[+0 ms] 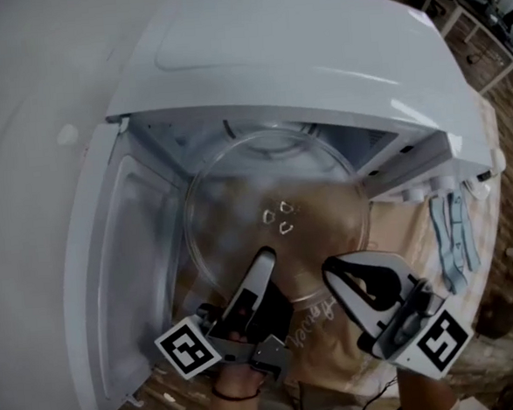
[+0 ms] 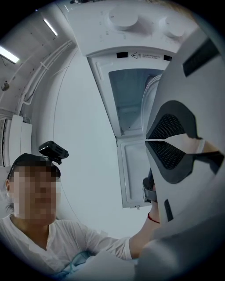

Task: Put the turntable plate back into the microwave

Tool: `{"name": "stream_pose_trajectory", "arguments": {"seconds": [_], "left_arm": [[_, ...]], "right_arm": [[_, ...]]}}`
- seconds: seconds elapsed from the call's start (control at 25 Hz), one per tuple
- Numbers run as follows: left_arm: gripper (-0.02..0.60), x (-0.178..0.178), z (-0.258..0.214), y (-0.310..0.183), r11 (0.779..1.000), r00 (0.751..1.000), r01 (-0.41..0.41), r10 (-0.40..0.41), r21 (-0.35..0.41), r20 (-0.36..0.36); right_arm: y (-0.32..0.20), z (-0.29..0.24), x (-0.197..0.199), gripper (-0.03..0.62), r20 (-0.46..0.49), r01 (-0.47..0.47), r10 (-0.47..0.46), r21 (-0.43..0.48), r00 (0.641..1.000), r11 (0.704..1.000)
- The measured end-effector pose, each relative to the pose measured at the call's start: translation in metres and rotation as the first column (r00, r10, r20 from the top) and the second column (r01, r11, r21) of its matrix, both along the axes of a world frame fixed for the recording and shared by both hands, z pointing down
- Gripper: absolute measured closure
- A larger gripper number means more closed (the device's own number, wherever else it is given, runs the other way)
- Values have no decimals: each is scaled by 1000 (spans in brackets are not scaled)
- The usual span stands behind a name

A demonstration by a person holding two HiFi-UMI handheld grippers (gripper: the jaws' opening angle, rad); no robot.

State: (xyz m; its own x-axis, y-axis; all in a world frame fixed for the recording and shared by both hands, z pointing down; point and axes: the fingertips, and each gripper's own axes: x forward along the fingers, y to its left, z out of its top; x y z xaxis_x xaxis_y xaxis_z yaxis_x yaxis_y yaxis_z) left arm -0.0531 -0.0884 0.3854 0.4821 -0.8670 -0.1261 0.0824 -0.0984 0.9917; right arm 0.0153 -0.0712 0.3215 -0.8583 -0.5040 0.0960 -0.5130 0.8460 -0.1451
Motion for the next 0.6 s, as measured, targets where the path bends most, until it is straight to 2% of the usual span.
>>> {"name": "stream_pose_trajectory", "arguments": {"seconds": [0.4, 0.6], "left_arm": [[565, 1, 10, -28, 1000, 1000, -16, 16, 4, 23], [565, 0, 8, -46, 999, 999, -24, 23, 22, 42]], "right_arm": [[-26, 13, 5, 559, 9, -46, 46, 25, 999, 999], [-42, 14, 1, 560, -27, -61, 64, 88, 998, 994]]}}
